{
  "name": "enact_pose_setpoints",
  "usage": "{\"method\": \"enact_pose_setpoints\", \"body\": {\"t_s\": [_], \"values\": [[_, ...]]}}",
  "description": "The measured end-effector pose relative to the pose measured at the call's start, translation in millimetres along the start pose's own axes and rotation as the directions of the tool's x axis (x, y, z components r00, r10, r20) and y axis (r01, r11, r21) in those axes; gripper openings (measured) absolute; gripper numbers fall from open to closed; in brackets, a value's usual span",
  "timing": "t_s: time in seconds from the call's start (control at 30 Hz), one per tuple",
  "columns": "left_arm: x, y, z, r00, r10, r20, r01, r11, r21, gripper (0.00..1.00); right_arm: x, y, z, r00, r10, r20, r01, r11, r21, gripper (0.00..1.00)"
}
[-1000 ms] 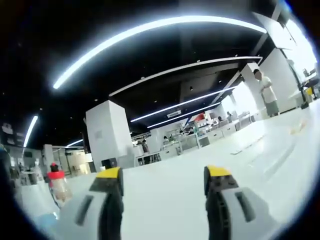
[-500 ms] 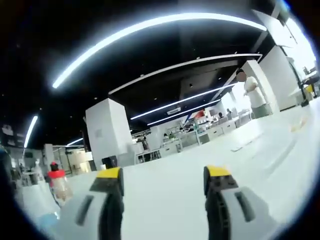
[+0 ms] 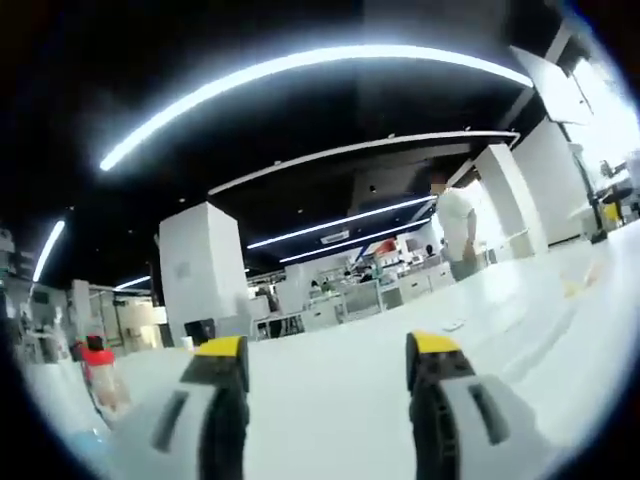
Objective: Snap each plastic latch of the storage box into its locked position after aligning the lid with the box until every specified latch is closed and the lid sits flush.
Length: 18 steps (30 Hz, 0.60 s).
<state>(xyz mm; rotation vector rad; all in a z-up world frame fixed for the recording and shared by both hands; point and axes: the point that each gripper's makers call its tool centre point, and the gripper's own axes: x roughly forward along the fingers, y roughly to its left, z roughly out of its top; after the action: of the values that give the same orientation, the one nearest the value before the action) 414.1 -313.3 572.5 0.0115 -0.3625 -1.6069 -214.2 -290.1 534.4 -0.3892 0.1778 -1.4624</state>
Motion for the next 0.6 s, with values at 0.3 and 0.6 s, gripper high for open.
{"method": "enact_pose_setpoints", "body": {"t_s": [0.3,0.6], "values": [[9,-38.3,39.6,0.988,-0.155,0.018,0.155,0.988,-0.014,0.58,-11,-21,21.2,0.999,-0.037,0.026,0.037,0.999,-0.012,0.31],[28,-96.2,68.0,0.945,-0.324,0.033,0.324,0.946,-0.007,0.61,-19,-36,32.4,0.998,-0.027,0.048,0.028,0.999,-0.019,0.31]]}}
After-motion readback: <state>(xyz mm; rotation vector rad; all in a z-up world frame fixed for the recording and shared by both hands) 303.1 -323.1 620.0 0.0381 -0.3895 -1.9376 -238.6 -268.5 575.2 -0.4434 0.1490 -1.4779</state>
